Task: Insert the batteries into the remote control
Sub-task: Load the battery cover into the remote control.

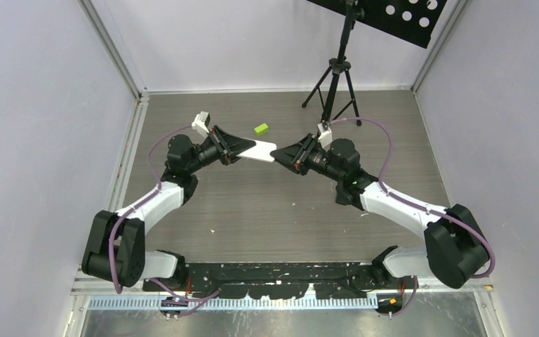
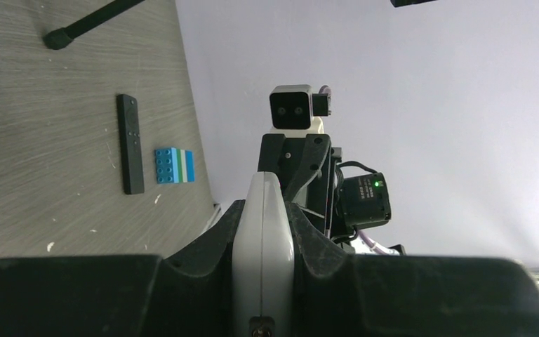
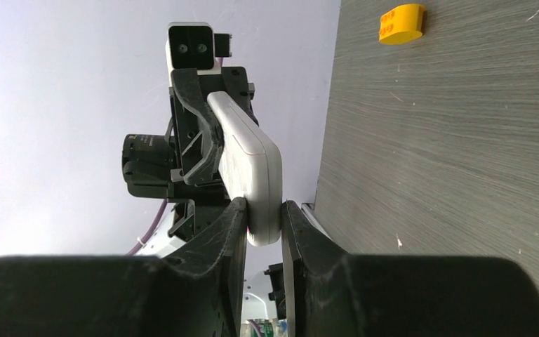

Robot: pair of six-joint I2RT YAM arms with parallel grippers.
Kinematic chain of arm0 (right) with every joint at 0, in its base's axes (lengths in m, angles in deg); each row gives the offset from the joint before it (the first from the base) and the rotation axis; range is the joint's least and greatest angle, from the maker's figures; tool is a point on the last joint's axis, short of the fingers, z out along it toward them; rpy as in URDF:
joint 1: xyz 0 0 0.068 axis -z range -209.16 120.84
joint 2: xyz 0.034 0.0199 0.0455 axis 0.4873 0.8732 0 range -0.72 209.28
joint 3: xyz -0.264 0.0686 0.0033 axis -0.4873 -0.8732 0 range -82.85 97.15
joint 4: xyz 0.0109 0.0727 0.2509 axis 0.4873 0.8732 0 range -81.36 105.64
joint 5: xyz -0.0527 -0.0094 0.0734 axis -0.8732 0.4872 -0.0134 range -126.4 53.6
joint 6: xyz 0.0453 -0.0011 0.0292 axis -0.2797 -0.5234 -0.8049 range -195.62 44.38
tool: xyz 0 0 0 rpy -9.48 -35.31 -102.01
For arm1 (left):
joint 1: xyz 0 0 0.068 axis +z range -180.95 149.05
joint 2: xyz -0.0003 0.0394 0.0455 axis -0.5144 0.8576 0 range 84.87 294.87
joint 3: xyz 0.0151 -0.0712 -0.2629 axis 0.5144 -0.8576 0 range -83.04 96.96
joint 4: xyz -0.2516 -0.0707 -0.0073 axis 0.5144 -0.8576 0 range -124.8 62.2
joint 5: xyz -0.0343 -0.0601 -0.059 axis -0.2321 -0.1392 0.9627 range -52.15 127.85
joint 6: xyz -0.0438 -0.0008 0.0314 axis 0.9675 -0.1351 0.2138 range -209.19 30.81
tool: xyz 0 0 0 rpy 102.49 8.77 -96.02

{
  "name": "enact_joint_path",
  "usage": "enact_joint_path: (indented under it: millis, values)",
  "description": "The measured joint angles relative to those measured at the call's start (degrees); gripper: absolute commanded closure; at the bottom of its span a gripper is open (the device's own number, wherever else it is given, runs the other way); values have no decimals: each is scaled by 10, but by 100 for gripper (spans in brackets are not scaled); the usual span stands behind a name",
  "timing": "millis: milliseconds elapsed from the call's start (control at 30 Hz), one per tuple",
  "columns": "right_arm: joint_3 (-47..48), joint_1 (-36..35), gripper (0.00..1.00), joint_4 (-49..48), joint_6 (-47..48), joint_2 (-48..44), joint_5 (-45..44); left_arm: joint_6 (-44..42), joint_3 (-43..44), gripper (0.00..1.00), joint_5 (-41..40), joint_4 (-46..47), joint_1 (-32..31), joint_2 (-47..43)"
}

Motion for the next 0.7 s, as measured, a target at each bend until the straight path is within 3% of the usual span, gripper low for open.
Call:
enact_joint_path:
  millis: [167,333,467,700]
  values:
    - [4,2,73,10,12,9,-3,-23,2,100,-5,-5,-1,8]
    - [5,3,57,42,33,1,4,-96,30,100,2,-73,-14,6]
    - [3,2,48,63,67,-18,51,-152,54,100,46,-128,-44,-2]
    - [0,26,22,90,145,-68,158,-201,78,100,165,-147,-59,-9]
